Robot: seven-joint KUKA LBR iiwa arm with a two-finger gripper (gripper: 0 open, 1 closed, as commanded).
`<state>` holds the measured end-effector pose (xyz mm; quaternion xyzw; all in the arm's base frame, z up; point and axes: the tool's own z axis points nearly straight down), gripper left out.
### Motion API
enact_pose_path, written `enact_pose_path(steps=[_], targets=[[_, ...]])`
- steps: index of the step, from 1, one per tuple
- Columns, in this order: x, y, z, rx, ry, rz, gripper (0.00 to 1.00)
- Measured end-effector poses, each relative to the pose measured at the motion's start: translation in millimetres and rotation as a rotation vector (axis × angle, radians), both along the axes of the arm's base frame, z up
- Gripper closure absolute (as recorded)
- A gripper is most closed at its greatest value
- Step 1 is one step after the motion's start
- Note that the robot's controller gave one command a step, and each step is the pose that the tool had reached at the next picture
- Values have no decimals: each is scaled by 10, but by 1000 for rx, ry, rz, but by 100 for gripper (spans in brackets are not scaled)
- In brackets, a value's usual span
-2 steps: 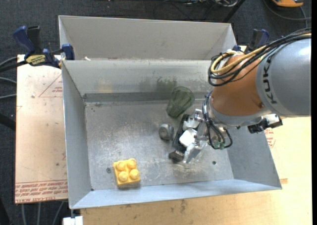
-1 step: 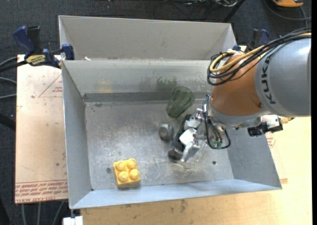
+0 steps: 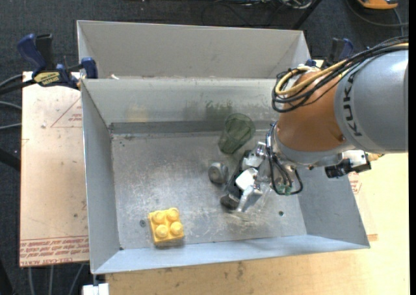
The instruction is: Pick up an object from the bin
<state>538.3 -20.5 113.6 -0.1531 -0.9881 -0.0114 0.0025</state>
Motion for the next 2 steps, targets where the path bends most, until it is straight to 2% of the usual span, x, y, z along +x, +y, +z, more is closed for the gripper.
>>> enact_pose_path(steps=[1,2], targets=[[3,-13,-5,-3,-5,5,100],[4,-14,-9,-4,-7,6,0]])
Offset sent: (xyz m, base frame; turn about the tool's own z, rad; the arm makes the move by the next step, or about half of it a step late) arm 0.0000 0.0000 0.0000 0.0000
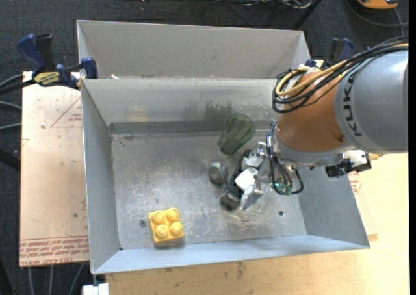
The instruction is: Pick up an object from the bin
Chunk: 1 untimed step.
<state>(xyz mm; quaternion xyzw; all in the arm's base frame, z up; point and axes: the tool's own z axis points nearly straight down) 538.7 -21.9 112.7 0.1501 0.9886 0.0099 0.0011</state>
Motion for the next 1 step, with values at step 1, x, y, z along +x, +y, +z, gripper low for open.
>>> enact_pose_path(steps=[1], targets=[[3,-2,-1,-1,-3,0,100]])
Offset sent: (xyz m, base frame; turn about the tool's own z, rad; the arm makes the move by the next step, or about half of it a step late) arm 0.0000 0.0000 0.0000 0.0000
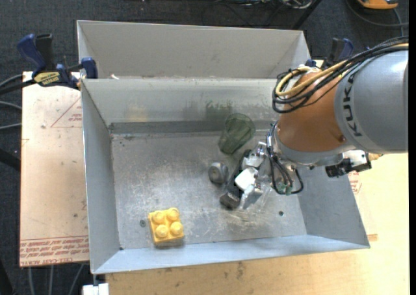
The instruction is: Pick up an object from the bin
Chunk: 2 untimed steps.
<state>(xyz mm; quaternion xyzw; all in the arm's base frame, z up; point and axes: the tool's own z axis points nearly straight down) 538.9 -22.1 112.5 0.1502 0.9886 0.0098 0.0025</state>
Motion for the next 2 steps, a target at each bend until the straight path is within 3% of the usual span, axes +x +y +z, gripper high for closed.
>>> enact_pose_path(steps=[1,2], targets=[[0,-1,0,0,0,0,100],[-42,21,49,-10,-13,21,100]])
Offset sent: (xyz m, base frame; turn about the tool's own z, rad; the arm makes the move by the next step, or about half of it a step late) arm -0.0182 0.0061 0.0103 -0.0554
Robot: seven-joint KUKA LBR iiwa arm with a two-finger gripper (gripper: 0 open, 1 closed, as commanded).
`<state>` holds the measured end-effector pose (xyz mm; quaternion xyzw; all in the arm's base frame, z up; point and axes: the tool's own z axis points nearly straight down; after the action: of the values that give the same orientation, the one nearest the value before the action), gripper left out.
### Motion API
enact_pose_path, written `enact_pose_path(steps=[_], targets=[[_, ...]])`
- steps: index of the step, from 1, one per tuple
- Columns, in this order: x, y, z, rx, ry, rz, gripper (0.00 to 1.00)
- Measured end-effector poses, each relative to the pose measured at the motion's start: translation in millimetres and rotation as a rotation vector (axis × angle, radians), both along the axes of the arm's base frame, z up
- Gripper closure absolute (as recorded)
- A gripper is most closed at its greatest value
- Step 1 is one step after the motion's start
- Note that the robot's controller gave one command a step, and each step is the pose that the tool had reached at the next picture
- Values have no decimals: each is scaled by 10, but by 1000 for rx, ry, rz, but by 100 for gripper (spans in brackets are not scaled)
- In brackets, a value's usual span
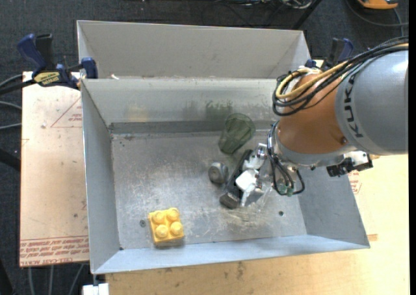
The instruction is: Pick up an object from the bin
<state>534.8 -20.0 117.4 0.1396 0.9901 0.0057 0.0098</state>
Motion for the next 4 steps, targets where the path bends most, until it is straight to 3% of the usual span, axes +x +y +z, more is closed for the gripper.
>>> enact_pose_path(steps=[1,2,3,4], targets=[[-70,229,33,-12,13,-11,100],[-81,312,46,-10,16,-10,100],[-64,99,104,-8,20,-28,100],[-48,161,69,-9,20,-26,100]])
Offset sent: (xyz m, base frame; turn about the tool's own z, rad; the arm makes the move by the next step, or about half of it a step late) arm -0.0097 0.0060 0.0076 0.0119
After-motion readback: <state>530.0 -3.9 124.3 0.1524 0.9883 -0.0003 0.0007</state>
